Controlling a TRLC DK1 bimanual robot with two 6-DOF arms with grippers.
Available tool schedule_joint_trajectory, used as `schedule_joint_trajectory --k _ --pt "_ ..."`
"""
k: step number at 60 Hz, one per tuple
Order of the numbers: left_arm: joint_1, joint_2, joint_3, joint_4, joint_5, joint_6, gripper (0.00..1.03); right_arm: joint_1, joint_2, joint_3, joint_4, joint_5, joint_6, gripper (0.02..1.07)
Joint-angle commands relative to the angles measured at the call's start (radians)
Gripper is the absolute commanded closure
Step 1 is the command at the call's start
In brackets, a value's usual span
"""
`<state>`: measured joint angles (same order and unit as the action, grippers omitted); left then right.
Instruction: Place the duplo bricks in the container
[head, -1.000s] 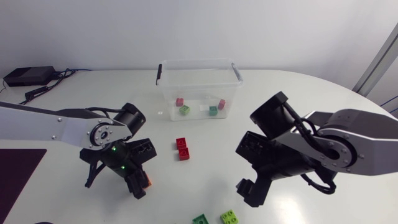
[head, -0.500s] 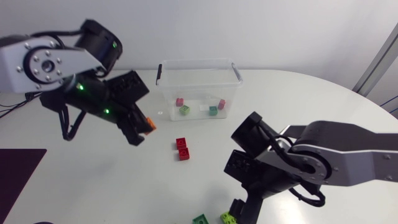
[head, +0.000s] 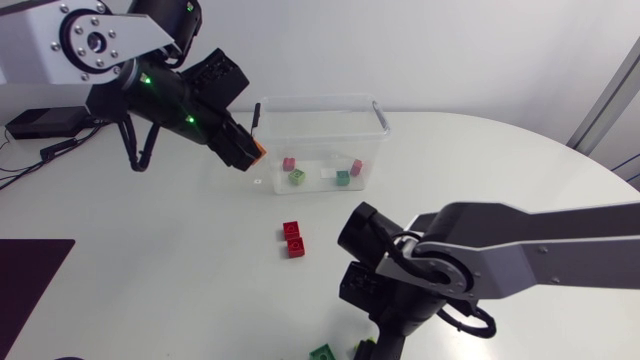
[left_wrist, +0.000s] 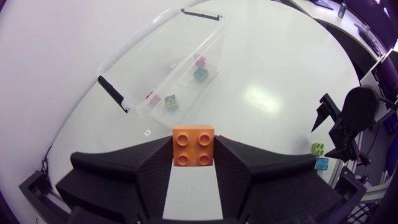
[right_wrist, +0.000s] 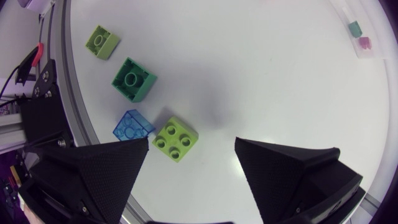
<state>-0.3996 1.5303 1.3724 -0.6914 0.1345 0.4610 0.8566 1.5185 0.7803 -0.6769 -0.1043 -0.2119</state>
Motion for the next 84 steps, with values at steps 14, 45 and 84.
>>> schedule_joint_trajectory --k 14,45,84 --pt "0.008 0.108 0.154 0.018 0.016 -0.062 0.81 0.025 0.091 0.027 0.005 -0.003 0.032 0.1" --pt "0.002 0.237 0.29 0.073 0.017 -0.104 0.8 0.007 0.147 0.014 0.007 0.02 0.049 0.38" --pt "0.028 0.677 0.745 0.116 -0.035 -0.188 0.48 -0.168 -0.04 0.109 -0.061 0.081 0.039 0.67"
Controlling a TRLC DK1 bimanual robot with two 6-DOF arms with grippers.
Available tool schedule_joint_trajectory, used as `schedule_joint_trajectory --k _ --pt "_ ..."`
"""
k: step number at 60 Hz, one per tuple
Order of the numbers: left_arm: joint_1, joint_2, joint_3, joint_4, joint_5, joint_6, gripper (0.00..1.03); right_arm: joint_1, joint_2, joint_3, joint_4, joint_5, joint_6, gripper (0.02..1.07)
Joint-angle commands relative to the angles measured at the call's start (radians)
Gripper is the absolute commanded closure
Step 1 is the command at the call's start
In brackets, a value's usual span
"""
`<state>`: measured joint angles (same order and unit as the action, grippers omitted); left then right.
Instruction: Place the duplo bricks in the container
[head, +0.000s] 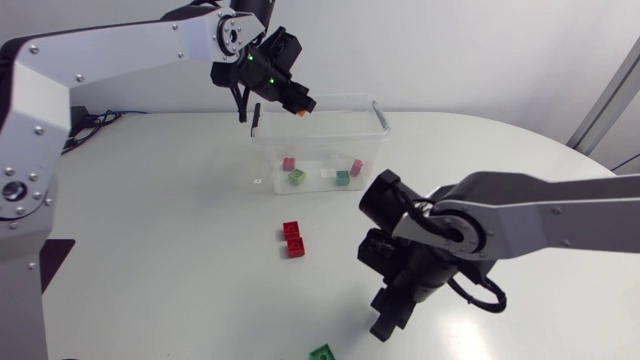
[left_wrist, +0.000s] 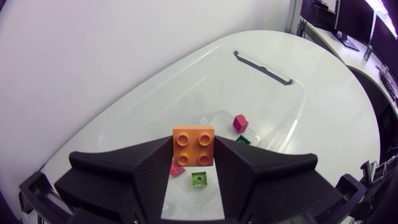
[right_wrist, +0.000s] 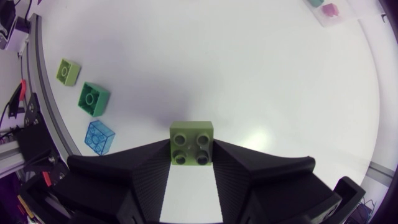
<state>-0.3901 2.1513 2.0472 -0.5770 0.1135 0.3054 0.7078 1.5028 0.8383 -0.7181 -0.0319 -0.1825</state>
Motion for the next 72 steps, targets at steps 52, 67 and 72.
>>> schedule_joint_trajectory --k 52,67,72 --pt "-0.067 -0.663 -0.734 -0.02 -0.023 0.083 0.09 -0.249 0.247 0.699 0.016 0.018 0.006 0.66" --pt "-0.102 -0.847 -1.041 -0.02 -0.023 0.146 0.1 -0.278 0.364 0.877 0.002 0.015 0.015 0.66" --pt "-0.116 -0.88 -1.118 -0.017 -0.021 0.153 0.1 -0.28 0.396 0.909 0.002 0.015 0.021 0.66"
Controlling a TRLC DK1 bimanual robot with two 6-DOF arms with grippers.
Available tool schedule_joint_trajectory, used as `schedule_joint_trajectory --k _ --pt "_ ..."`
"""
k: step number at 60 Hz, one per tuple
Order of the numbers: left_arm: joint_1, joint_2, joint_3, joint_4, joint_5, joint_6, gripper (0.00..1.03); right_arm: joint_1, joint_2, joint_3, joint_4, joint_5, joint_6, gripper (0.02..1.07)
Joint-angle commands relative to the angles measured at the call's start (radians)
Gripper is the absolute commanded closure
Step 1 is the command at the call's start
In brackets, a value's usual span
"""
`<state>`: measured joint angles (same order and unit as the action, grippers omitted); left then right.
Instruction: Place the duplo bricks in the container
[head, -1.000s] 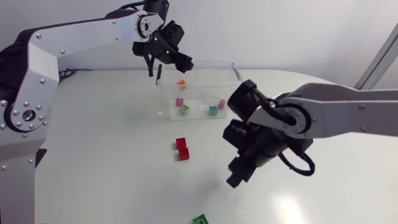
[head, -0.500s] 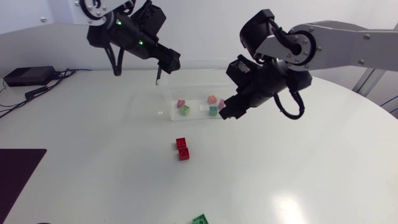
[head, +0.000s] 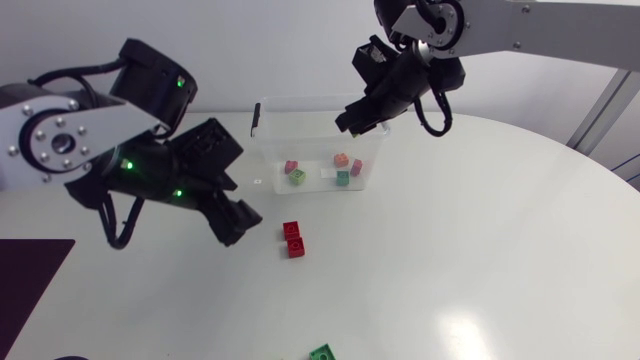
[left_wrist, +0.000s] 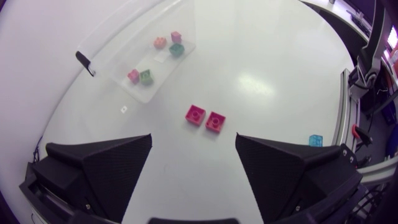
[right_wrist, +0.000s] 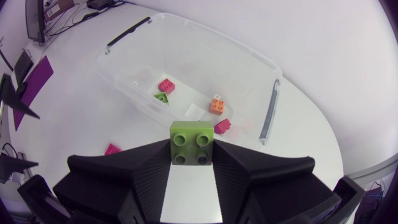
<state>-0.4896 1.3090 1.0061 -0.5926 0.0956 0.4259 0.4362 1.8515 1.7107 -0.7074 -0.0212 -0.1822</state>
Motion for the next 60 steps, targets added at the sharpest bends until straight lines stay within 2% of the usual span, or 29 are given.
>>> schedule_joint_trajectory --k 1,20,34,35,37,40,42,43,50,60 --pt "-0.023 -0.042 -0.09 -0.001 -0.005 0.034 0.1 -0.01 0.052 0.041 -0.009 0.004 0.021 0.66" --pt "-0.15 -0.114 -0.278 0.013 -0.004 0.025 0.12 -0.027 0.149 0.159 -0.006 0.009 0.038 0.66" --pt "-0.205 -0.114 -0.351 0.024 -0.004 0.008 0.12 -0.042 0.218 0.231 -0.006 0.012 0.038 0.66" --pt "-0.208 -0.113 -0.356 0.028 -0.004 0.005 0.12 -0.044 0.222 0.236 -0.006 0.012 0.038 0.65" --pt "-0.221 -0.111 -0.363 0.036 -0.004 -0.003 0.12 -0.045 0.23 0.244 -0.007 0.014 0.036 0.55" --pt "-0.244 -0.102 -0.373 0.042 -0.004 -0.015 0.12 -0.048 0.236 0.248 -0.009 0.015 0.036 0.3" --pt "-0.26 -0.096 -0.379 0.047 -0.005 -0.026 0.12 -0.048 0.236 0.248 -0.014 0.02 0.035 0.09" --pt "-0.271 -0.091 -0.382 0.05 -0.005 -0.032 0.12 -0.048 0.233 0.248 -0.018 0.02 0.035 0.05" --pt "-0.325 -0.079 -0.383 0.051 -0.016 -0.067 0.12 -0.045 0.16 0.199 -0.029 0.032 0.024 0.06" --pt "-0.406 -0.059 -0.388 0.051 -0.016 -0.107 0.12 -0.022 -0.025 0.007 -0.029 0.037 -0.003 0.06"
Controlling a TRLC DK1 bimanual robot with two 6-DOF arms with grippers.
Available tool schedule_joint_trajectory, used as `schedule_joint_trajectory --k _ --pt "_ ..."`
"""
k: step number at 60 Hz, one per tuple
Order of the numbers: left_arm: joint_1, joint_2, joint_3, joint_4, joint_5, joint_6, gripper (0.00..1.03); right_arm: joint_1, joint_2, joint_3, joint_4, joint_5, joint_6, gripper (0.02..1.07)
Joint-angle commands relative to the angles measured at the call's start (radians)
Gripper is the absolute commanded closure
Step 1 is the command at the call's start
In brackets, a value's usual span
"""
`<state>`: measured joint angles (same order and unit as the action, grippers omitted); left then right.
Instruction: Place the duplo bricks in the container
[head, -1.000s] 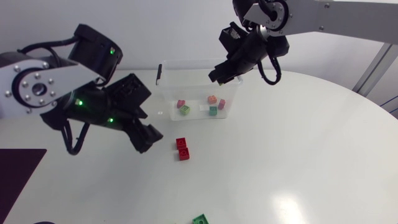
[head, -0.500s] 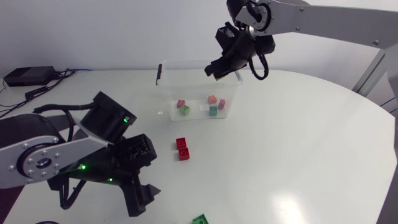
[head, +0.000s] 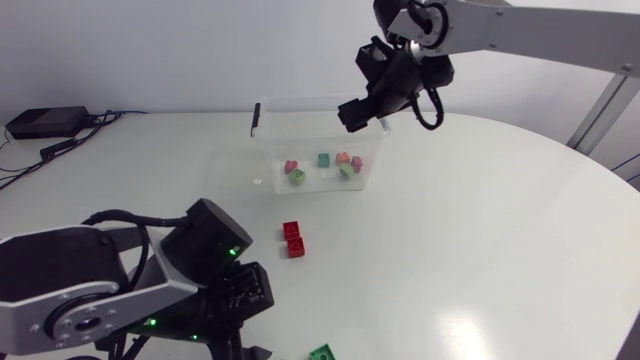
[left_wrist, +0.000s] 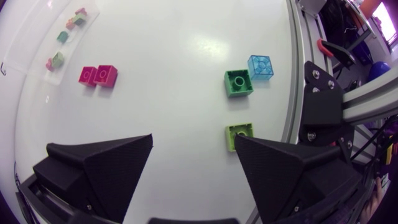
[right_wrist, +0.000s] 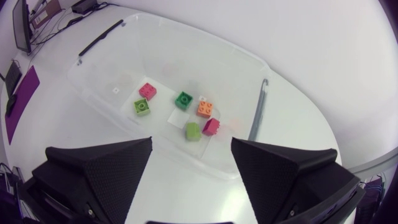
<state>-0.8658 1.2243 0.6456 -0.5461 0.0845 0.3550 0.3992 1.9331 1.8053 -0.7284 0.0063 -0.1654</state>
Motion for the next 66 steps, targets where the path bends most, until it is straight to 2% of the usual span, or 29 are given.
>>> schedule_joint_trajectory --k 1,16,29,32,43,49,58,66 --pt "-0.035 0.03 -0.027 0.005 -0.003 -0.039 0.12 0.021 -0.128 -0.115 -0.005 0.009 -0.023 0.06" --pt "-0.088 0.106 -0.023 0.006 -0.003 -0.07 0.12 0.089 -0.407 -0.506 0.027 0.008 -0.059 0.06" --pt "-0.118 0.169 -0.02 0.006 -0.002 -0.09 0.12 0.191 -0.516 -0.75 0.035 0.001 -0.052 0.06" --pt "-0.119 0.175 -0.015 0.006 -0.002 -0.093 0.15 0.217 -0.534 -0.801 0.05 0.0 -0.045 0.06" --pt "-0.125 0.179 -0.009 0.005 0.0 -0.096 0.17 0.309 -0.565 -0.909 0.067 -0.003 -0.026 0.06" --pt "-0.136 0.201 -0.001 0.003 0.0 -0.096 0.22 0.345 -0.572 -0.943 0.067 -0.008 -0.033 0.06" --pt "-0.15 0.247 0.009 0.002 0.0 -0.096 0.3 0.357 -0.588 -0.982 0.083 -0.012 -0.033 0.06" --pt "-0.153 0.284 0.028 -0.006 0.0 -0.093 0.3 0.357 -0.603 -1.0 0.083 -0.012 -0.034 0.06"
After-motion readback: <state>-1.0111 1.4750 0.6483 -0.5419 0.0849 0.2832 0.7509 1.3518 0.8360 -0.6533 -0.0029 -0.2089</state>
